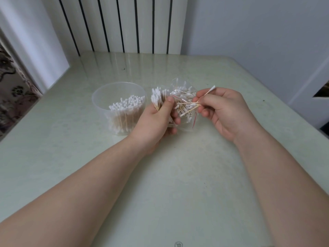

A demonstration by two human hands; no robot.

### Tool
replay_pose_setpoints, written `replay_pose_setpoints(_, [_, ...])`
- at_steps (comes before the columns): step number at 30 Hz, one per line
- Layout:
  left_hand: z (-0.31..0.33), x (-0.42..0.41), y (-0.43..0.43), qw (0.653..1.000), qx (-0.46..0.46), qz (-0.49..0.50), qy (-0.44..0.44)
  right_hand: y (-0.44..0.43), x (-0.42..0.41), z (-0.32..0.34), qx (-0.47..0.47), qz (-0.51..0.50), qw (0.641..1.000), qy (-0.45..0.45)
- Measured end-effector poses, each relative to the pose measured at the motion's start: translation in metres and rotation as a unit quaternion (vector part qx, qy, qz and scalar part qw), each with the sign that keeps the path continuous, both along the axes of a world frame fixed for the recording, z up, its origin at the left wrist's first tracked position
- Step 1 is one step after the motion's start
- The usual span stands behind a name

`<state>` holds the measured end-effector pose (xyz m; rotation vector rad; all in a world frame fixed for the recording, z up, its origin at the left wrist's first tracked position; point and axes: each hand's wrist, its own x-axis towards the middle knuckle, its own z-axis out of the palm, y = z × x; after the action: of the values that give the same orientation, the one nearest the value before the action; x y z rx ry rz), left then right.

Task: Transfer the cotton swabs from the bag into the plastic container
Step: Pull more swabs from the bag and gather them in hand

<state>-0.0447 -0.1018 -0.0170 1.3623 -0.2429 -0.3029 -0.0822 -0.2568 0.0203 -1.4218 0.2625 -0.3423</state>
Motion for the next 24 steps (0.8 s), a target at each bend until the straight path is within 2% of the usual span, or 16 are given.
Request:
replay_pose_setpoints(4, [0.0025,-0.001,-0.0007,0.999,-0.008,0.043,0.021,-0.0023,-0.0021,0.0022,0.011,0.009,1.0,-0.002])
replay_pose_setpoints(12, [-0.0011,-0.0006,0.0034,0.997,0.029,-0.06,-0.025,0.0035,-0.0039,-0.0024,-0.059,0.091,0.994,0.006])
replay_pose_setpoints(18, [0.0003,-0.0042,0.0067,0.987,0.057,-0.136,-0.067,0.004,-0.0038,-0.0047,-0.052,0.096,0.994,0.009])
replay_pose_setpoints(24, [0.0003,-0.0015,0.0066,0.984,0.088,-0.122,-0.093,0.0034,-0.0013,-0.0055,-0.045,0.077,0.996,0.002])
